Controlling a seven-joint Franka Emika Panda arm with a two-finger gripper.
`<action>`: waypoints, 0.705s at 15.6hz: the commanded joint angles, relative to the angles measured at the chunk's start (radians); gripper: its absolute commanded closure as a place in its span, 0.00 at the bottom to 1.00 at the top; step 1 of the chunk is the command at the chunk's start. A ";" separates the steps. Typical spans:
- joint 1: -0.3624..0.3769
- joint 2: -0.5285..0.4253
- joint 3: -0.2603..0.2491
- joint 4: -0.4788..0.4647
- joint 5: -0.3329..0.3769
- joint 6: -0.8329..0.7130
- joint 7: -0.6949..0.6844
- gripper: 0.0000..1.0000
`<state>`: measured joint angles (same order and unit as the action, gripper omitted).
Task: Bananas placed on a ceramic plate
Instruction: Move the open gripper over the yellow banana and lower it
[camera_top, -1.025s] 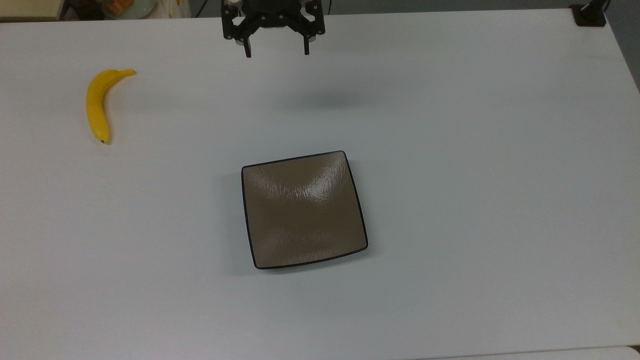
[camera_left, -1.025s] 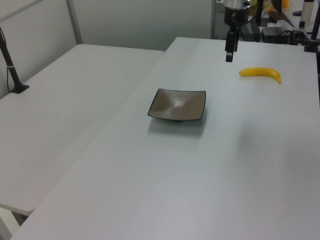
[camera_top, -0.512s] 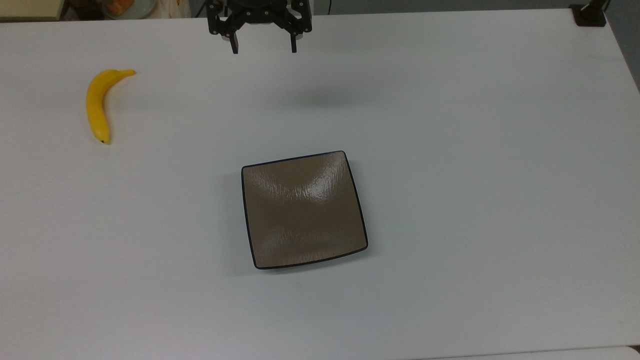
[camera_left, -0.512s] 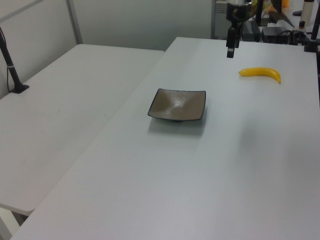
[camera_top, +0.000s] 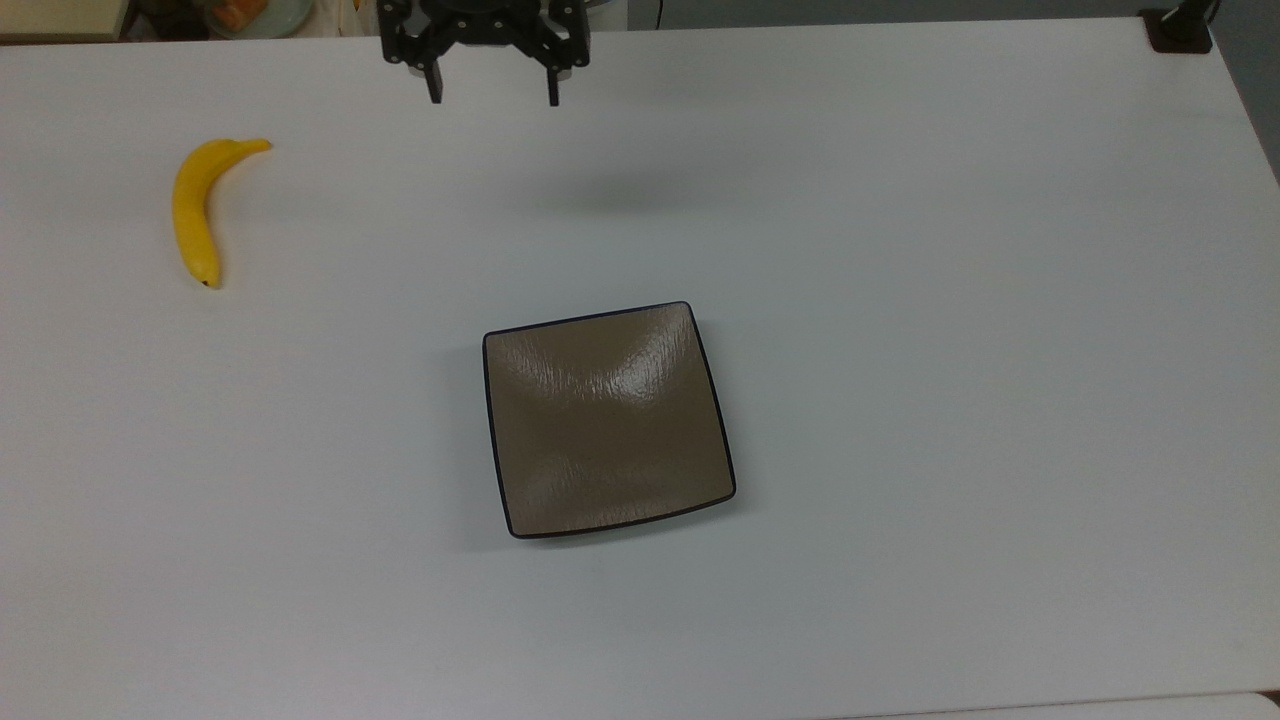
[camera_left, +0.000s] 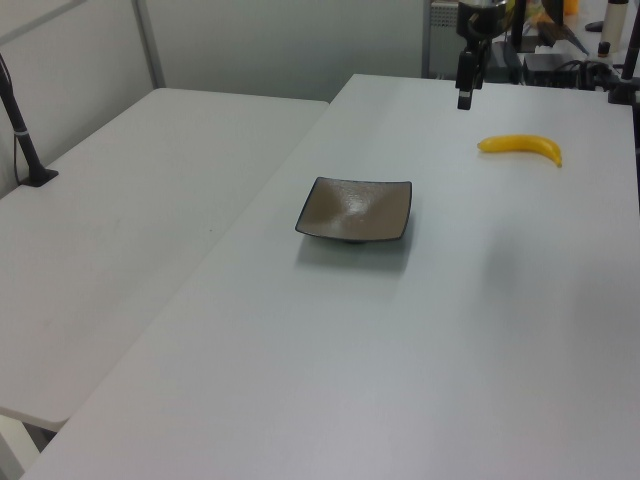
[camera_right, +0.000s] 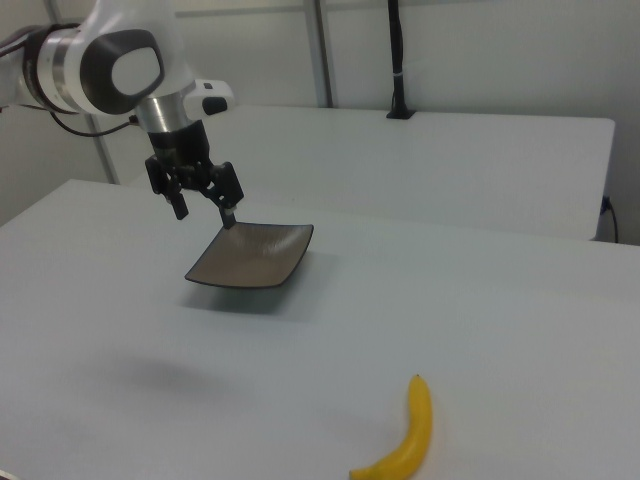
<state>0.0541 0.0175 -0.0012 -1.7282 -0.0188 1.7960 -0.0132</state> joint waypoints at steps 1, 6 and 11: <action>-0.029 -0.018 -0.003 -0.099 -0.053 0.107 -0.022 0.00; -0.071 -0.004 -0.071 -0.140 -0.108 0.161 -0.086 0.00; -0.132 0.025 -0.124 -0.145 -0.108 0.181 -0.198 0.00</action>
<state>-0.0504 0.0394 -0.1060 -1.8512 -0.1168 1.9448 -0.1494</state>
